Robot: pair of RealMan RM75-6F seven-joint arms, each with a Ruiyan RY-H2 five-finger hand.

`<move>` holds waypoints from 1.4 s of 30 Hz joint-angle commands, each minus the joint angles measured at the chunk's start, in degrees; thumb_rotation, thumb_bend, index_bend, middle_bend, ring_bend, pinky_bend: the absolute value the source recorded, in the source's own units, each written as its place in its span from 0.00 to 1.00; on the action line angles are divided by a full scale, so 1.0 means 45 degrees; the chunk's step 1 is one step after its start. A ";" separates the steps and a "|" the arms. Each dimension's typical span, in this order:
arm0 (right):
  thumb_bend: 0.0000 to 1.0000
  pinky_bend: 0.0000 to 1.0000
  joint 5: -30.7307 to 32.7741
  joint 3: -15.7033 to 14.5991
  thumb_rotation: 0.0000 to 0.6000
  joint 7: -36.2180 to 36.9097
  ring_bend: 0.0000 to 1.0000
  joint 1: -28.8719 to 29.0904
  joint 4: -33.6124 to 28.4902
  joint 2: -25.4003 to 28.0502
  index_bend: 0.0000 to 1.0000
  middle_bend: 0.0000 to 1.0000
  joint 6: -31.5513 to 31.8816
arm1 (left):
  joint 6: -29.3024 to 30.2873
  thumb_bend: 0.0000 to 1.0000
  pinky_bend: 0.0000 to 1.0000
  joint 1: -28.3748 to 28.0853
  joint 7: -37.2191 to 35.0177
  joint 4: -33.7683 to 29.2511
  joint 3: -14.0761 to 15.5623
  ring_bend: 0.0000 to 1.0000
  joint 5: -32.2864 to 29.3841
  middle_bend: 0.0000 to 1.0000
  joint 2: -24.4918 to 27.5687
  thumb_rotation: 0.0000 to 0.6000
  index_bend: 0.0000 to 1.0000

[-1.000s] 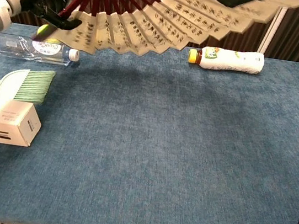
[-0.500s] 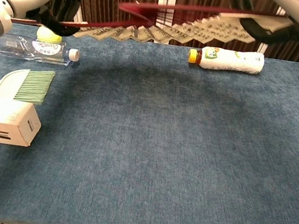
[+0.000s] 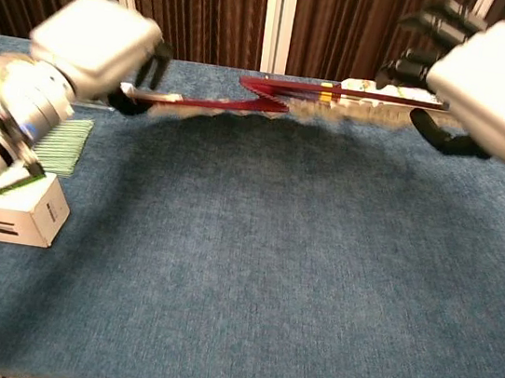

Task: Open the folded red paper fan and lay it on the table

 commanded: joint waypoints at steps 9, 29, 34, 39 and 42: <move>0.00 0.00 0.1868 0.0116 1.00 0.0692 0.00 -0.0599 -0.1052 0.0204 0.00 0.00 -0.2267 | -0.2306 0.00 0.18 -0.0037 0.0287 -0.3321 -0.0249 0.05 -0.1521 0.08 0.1638 1.00 0.06; 0.00 0.00 0.3777 0.0319 1.00 0.1012 0.00 -0.1089 -0.5671 0.4158 0.00 0.00 -0.4059 | -0.6273 0.00 0.09 -0.0679 -0.1902 -0.7504 -0.0867 0.00 -0.5108 0.02 0.6483 1.00 0.04; 0.00 0.00 0.3488 0.0299 1.00 0.1681 0.00 -0.1509 -0.5779 0.4728 0.00 0.00 -0.3409 | -0.6981 0.00 0.08 -0.0273 -0.4330 -0.7557 -0.1074 0.00 -0.4767 0.04 0.7427 1.00 0.04; 0.03 0.00 0.3023 0.0266 1.00 0.3096 0.00 -0.2171 -0.5584 0.5134 0.00 0.04 -0.2298 | -0.5145 0.00 0.09 0.0899 -0.6291 -0.6866 -0.1076 0.04 -0.2799 0.11 0.7500 1.00 0.07; 0.07 0.00 0.2883 0.0188 1.00 0.3959 0.00 -0.2598 -0.5460 0.5475 0.00 0.06 -0.1795 | -0.3597 0.00 0.09 0.1529 -0.6374 -0.6250 -0.0754 0.04 -0.1592 0.11 0.7604 1.00 0.10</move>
